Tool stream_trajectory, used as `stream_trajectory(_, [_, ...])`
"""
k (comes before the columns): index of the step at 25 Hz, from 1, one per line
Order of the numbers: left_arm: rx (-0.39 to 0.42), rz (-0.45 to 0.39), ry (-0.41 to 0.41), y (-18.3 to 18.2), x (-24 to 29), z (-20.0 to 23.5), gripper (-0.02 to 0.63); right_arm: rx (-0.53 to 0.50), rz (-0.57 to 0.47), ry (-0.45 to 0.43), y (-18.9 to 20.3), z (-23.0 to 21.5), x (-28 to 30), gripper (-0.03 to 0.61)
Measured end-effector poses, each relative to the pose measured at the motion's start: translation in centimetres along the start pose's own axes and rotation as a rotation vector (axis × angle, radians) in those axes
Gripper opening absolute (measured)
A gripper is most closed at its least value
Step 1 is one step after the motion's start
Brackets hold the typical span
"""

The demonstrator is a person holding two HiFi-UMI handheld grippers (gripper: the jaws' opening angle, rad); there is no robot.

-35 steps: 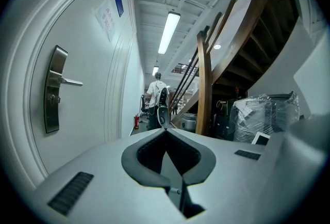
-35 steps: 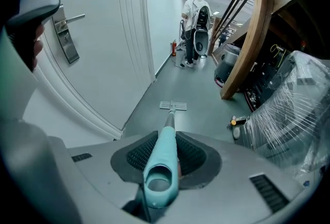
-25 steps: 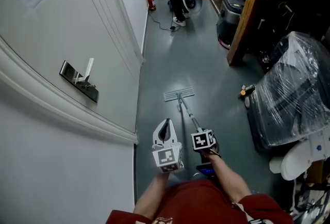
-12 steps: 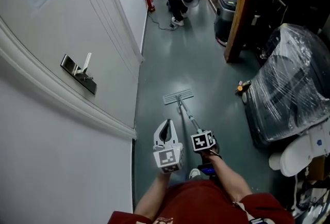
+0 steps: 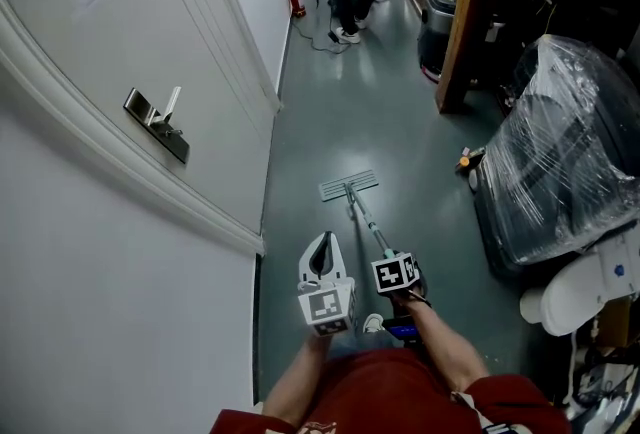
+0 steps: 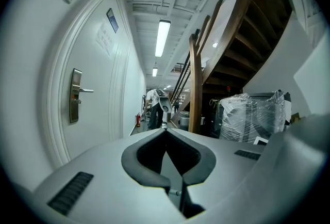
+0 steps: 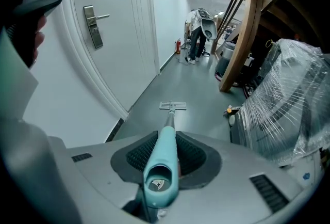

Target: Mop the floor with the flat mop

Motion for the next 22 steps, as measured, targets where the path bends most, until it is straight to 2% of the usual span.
stream_trajectory(6, [-0.011, 0.006, 0.001, 0.0, -2.9, -2.3, 0.015, 0.004, 0.023, 0.003, 4.1, -0.1, -1.8, 0.118])
stream_trajectory(12, [-0.003, 0.007, 0.014, 1.0, -6.9, -2.6, 0.015, 0.016, 0.019, 0.017, 7.0, 1.6, -4.2, 0.118])
stream_trajectory(16, [-0.017, -0.013, 0.023, 1.8, -11.5, -2.5, 0.015, 0.024, 0.016, 0.029, 9.8, 4.0, -6.4, 0.118])
stream_trajectory(22, [-0.03, 0.029, -0.013, 3.6, -20.0, -1.7, 0.015, 0.015, 0.02, 0.049, 14.9, 7.9, -10.1, 0.118])
Point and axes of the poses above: the fingertips, and each gripper's own axes: x forward along the fingers, z to its left, y out of its underside, the point moved 6 cm from there along -x, backward along the fingers, and after that the axes turned 14 degrees about y, right-handed, at the moved point
